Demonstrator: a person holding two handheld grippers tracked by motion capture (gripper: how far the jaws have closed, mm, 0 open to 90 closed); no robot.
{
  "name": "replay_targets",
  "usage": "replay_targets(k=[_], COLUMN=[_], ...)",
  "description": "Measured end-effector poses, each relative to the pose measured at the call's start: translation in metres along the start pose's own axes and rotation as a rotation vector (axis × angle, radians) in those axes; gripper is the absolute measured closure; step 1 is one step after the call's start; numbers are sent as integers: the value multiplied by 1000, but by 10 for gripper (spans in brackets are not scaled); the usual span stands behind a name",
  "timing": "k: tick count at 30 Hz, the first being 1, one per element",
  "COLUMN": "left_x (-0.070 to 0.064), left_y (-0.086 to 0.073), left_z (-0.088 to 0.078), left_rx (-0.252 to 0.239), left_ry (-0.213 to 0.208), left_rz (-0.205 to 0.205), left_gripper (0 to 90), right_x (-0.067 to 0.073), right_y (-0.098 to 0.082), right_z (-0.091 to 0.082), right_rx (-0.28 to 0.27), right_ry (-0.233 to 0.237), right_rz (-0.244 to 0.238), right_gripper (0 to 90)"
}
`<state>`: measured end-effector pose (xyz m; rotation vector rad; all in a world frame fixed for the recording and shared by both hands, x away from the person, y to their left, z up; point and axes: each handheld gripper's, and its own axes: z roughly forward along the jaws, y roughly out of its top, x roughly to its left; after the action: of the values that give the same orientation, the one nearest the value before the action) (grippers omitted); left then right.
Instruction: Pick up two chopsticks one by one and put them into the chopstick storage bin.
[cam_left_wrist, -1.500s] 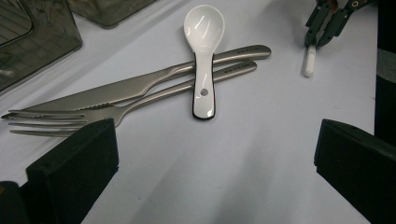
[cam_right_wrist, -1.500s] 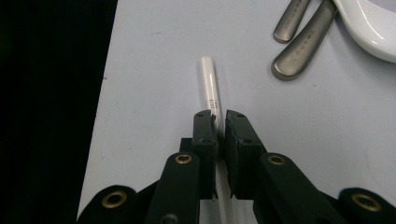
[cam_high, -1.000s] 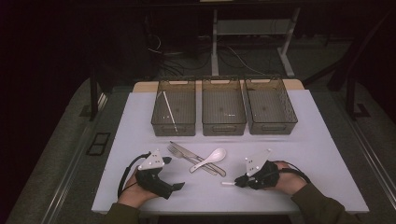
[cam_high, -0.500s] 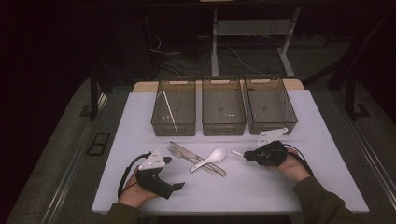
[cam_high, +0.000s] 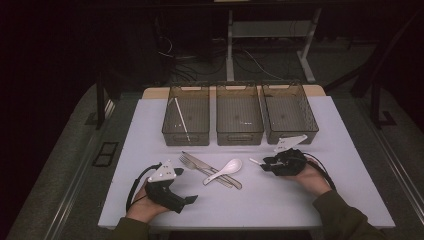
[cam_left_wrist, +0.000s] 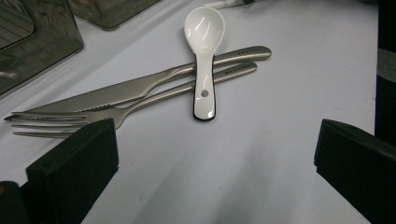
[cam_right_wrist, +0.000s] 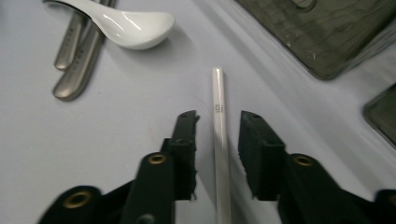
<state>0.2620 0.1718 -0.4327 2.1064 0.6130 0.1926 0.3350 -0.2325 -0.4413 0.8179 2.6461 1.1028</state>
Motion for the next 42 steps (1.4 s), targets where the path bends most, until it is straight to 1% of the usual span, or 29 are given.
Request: replay_targets(k=[1,2,4,6,10,11,14,16,19,21,25,26,30,34,37,38,39,40,42], left_x=[0,0,0,0,0,0,0,0,0,-1,0,0,-1,-1,-1,-1,-1,0,-1], left_y=[0,0,0,0,0,-1,-1,-1,-1,-1,-1,-1,-1,-1,-1,-1,-1,-1,-1], left_z=[0,0,0,0,0,0,0,0,1,1,1,1,1,2,1,0,0,1,1], left_rx=[-1,-1,-1,-3,-2,-1,-3,-2,1,1,-1,-1,0,2,0,1,0,0,1], left_ry=[1,1,1,1,0,-1,-1,-1,-1,-1,-1,-1,-2,-2,-1,-1,-1,-1,-1], left_rz=[1,0,-2,-2,-3,-4,-4,-5,-3,-3,-5,-5,-5,-2,-2,-2,-4,-4,-4], left_gripper=[0,0,0,0,0,0,0,0,0,0,0,0,0,0,0,0,0,0,0], right_x=[0,1,3,3,7,7,7,6,4,3,1,2,2,2,2,2,2,2,1], right_y=[-1,-3,-10,-17,-33,-37,-50,-57,-63,-64,-65,-65,-66,-66,-66,-65,-64,-63,-62], right_z=[-4,-8,-16,-26,-44,-48,-58,-62,-63,-62,-58,-56,-55,-55,-56,-56,-56,-58,-62], right_rx=[0,-1,9,16,17,18,19,20,33,26,47,56,52,55,55,53,46,32,10], right_ry=[2,0,-17,-26,-50,-59,-66,-60,-64,-64,-55,-55,-54,-57,-56,-60,-53,-45,-45], right_rz=[4,6,5,16,14,8,28,45,57,53,51,50,48,30,26,26,32,34,42], right_gripper=[571,549,525,529,579,604,658,690,747,776,818,821,838,848,853,853,853,853,853])
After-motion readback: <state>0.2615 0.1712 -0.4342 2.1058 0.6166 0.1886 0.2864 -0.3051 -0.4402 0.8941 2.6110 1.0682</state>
